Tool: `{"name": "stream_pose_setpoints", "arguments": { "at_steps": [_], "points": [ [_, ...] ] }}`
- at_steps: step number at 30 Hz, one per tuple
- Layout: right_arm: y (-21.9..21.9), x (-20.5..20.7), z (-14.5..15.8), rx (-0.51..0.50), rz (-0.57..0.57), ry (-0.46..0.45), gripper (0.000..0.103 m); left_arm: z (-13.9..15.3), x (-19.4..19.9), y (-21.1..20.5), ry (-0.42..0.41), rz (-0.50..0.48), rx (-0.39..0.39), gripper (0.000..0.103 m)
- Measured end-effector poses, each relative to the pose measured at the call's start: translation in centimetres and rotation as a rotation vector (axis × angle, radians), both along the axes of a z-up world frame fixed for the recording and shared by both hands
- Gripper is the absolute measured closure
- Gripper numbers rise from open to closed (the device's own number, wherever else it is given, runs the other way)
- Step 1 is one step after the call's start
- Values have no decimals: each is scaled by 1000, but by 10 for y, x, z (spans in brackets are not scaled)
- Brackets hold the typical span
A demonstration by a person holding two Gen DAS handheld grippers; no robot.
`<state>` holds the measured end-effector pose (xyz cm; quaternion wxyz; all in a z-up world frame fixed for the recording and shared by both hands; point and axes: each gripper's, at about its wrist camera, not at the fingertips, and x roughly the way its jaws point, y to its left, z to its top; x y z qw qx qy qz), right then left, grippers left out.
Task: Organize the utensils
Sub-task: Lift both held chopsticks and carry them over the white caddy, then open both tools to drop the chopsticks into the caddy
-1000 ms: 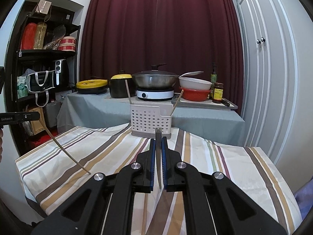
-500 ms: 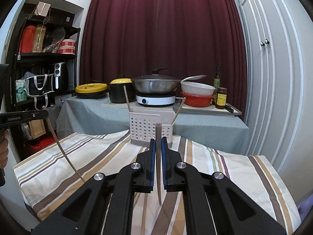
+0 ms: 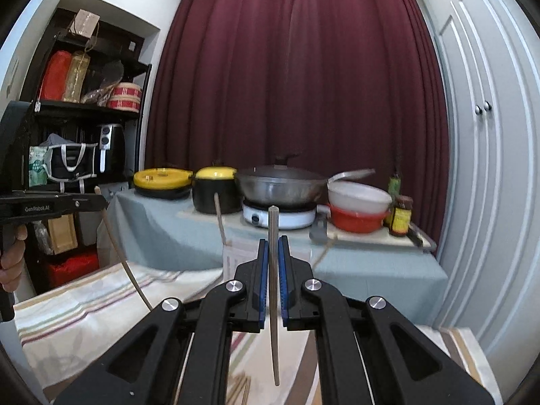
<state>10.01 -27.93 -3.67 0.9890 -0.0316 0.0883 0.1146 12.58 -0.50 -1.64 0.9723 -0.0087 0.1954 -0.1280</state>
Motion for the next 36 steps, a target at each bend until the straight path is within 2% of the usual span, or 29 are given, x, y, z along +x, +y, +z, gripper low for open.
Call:
{"name": "stream_pose_setpoints", "arguments": {
  "at_steps": [11,18,22,28,36],
  "points": [
    [10,85,54,31,22,-157,96,58,80,-15,-151,35,-6,97],
    [4,142,57,87,29,-160,96,78,139,-28,-184,53,-23,97],
    [0,168,44,102,26,-131,96,68,166,-37,-165,66,-17,97],
    [0,198,9,109,18,-53,96,23,200,-47,-78,71,13,97],
    [5,218,-27,83,15,51,96,-19,221,-52,-3,47,39,97]
  ]
}}
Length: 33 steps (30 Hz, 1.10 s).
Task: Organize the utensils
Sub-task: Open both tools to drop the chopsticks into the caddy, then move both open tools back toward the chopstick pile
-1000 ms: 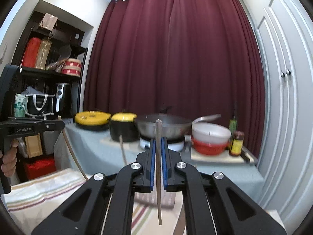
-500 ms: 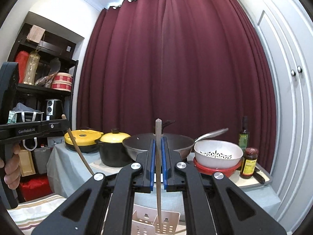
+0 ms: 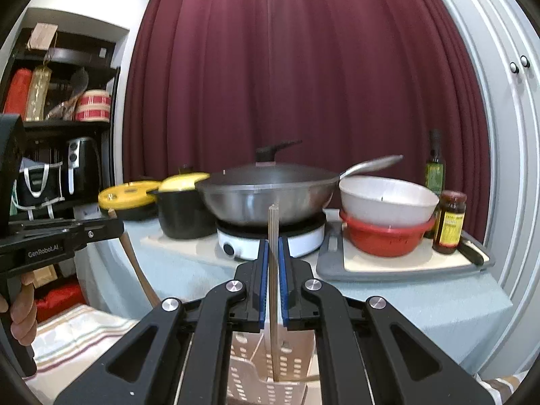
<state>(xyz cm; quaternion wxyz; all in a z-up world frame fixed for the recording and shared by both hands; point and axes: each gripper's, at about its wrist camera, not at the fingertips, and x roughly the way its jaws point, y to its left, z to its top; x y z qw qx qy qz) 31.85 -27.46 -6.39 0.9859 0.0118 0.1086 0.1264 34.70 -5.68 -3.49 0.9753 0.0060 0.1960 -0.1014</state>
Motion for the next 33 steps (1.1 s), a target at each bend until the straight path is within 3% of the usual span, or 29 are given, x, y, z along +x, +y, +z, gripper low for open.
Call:
{"name": "stream_pose_setpoints", "arguments": {
  "at_steps": [2,3,5,6,9,13,23,33],
  "points": [
    [1,-1,-5,-15,-6,3,94,-6,1,-1,8,-6,3,95],
    [1,-2,-6,-20,-10,6,86,-7,0,-1,9,-8,4,93],
    [1,-6,-6,-21,-19,4,69,-10,-4,-3,9,-12,10,77],
    [1,-10,-5,-21,-24,1,64,-10,-7,-3,5,-14,11,74],
    [1,-18,-3,-34,-33,-2,59,-9,-14,-2,-5,-16,15,69],
    [2,-33,5,-40,-34,-3,55,-7,-29,1,-14,-11,7,59],
    [-2,-85,15,-38,-49,9,52,-6,-78,22,-20,21,-15,48],
    [-7,-158,-10,-26,-72,90,52,-35,-150,40,26,43,6,45]
  ]
}}
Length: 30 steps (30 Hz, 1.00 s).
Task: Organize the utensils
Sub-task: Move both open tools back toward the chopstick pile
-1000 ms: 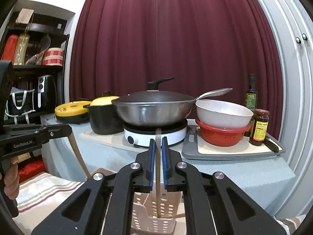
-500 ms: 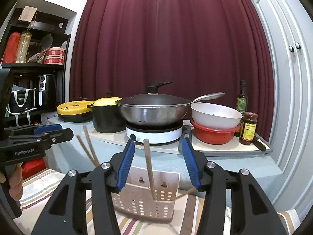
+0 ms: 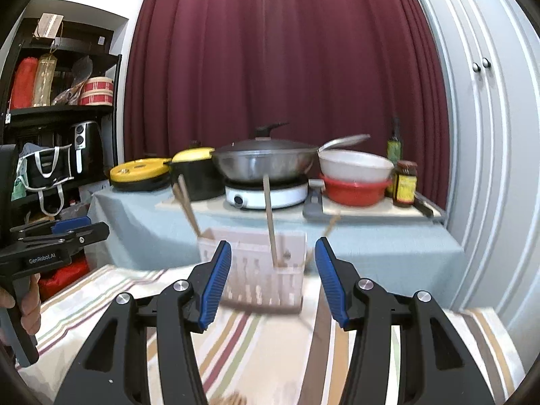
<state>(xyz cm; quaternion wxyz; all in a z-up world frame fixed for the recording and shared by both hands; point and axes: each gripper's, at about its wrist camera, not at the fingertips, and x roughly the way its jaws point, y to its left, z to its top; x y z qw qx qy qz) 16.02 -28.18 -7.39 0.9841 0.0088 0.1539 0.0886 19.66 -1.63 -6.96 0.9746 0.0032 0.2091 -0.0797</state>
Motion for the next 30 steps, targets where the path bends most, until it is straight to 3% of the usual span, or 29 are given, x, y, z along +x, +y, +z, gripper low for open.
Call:
{"name": "stream_pose_setpoints", "arguments": {
  "at_steps": [16,30],
  "points": [
    [-7,-119,-85,-8,-26,189,52,-82,-105,18,146,10,23,45],
    [-10,-166,-134,-12,-32,303,52,-131,-160,18,228,-33,52,45]
  ]
}}
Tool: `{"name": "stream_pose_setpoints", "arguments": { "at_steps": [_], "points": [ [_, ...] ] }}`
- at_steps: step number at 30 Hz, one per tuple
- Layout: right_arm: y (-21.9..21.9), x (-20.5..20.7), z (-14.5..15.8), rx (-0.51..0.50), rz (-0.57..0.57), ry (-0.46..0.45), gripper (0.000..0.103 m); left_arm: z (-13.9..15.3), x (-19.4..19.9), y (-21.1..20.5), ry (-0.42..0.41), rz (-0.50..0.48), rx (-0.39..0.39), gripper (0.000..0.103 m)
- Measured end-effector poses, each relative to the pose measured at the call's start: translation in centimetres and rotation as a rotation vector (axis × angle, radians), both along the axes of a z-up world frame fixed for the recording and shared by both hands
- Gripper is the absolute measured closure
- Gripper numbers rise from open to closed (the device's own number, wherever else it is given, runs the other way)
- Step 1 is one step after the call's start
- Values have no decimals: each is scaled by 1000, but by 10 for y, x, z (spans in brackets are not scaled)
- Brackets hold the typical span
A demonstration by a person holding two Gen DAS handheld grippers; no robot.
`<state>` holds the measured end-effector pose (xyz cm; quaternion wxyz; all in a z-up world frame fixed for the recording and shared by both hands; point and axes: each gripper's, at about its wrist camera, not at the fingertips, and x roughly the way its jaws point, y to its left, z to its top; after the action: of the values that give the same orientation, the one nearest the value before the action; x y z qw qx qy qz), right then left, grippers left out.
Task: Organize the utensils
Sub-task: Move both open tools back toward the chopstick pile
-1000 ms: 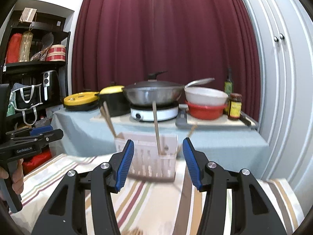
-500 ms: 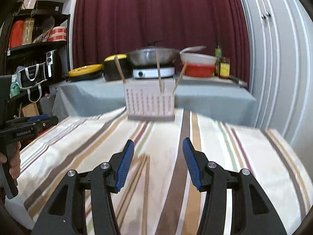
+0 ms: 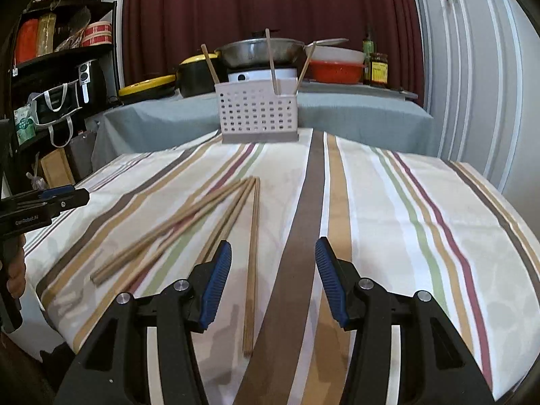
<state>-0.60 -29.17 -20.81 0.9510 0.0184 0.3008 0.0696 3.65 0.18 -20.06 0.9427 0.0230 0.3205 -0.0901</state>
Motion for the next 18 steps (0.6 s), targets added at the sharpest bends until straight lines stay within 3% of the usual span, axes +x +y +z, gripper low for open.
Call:
{"name": "stream_pose_setpoints", "arguments": {
  "at_steps": [18],
  "points": [
    [2,-15,-15,5,10,16,52,-40,-23,-26,66,-109,35,45]
  ]
}}
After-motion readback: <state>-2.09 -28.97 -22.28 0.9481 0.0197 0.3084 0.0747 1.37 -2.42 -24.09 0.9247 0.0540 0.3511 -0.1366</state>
